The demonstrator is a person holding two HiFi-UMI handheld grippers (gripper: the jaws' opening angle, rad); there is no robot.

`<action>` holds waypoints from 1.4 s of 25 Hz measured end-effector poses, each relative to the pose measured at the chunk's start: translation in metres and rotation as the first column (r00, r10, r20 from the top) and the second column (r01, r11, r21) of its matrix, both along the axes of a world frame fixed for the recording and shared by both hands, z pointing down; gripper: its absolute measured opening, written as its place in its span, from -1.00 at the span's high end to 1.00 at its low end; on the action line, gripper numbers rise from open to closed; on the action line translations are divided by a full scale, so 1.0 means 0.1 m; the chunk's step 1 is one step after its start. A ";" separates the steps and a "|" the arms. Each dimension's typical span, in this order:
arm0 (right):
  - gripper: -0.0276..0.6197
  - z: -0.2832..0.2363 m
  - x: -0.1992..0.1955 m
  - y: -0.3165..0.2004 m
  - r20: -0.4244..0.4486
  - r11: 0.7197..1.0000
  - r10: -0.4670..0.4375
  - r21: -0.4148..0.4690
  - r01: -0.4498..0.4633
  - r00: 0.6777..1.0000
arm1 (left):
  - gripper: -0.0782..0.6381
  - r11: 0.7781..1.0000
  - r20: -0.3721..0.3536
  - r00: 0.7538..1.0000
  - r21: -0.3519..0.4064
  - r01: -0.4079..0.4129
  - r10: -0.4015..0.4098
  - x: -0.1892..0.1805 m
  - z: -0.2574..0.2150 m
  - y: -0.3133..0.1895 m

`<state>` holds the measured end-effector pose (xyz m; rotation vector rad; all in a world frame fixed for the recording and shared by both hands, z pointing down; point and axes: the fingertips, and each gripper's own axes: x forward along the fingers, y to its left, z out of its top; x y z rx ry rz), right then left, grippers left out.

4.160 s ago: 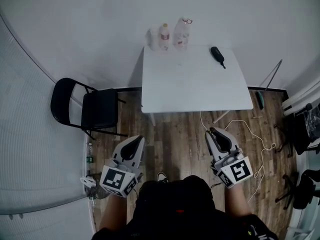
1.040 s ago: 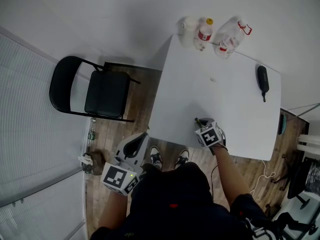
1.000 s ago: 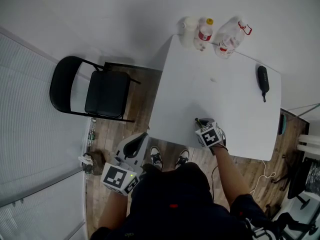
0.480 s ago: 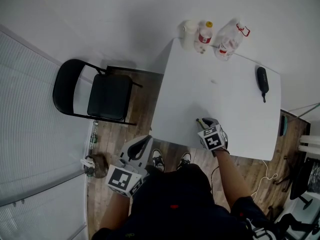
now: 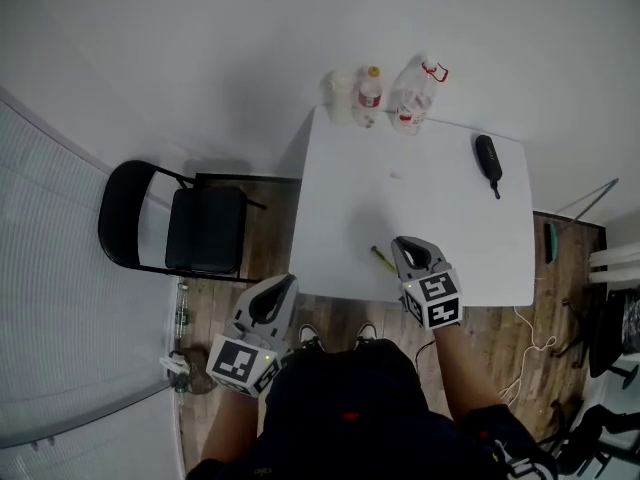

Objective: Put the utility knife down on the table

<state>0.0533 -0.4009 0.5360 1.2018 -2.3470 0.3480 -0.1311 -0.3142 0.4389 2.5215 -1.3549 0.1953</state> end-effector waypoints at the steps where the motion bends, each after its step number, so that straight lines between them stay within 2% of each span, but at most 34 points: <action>1: 0.81 -0.15 0.03 0.04 0.016 1.000 0.011 0.029 -0.011 1.000 | 0.72 1.000 -0.001 1.000 0.012 -0.013 0.013 0.02 -0.04 -0.01; 6: 0.82 -0.86 0.14 0.33 0.120 0.984 0.039 0.168 -0.059 0.992 | 0.72 0.994 -0.010 0.997 0.078 -0.071 0.072 0.12 -0.26 -0.05; 9: 0.82 -1.30 0.21 0.56 0.195 0.961 0.039 0.263 -0.090 0.980 | 0.72 0.987 -0.018 0.994 0.116 -0.109 0.112 0.21 -0.42 -0.09; 14: 0.84 -1.75 0.32 0.86 0.204 0.916 0.050 0.380 -0.126 0.978 | 0.72 0.976 -0.050 0.984 0.146 -0.162 0.171 0.36 -0.59 -0.10; 18: 0.84 -1.81 0.40 1.01 0.191 0.904 0.087 0.397 -0.158 0.978 | 0.72 0.967 -0.049 0.977 0.161 -0.198 0.209 0.44 -0.64 -0.05; 23: 0.84 -1.77 0.45 1.11 0.186 0.910 0.114 0.375 -0.178 0.976 | 0.72 0.958 -0.045 0.969 0.169 -0.233 0.243 0.51 -0.66 0.03; 26: 0.84 -1.75 0.40 1.13 0.168 0.921 0.097 0.359 -0.152 0.981 | 0.72 0.957 -0.055 0.968 0.169 -0.235 0.247 0.51 -0.66 0.02; 35: 0.84 -1.80 0.37 1.15 0.170 0.921 0.077 0.364 -0.136 0.982 | 0.72 0.959 -0.031 0.971 0.167 -0.231 0.239 0.44 -0.64 0.07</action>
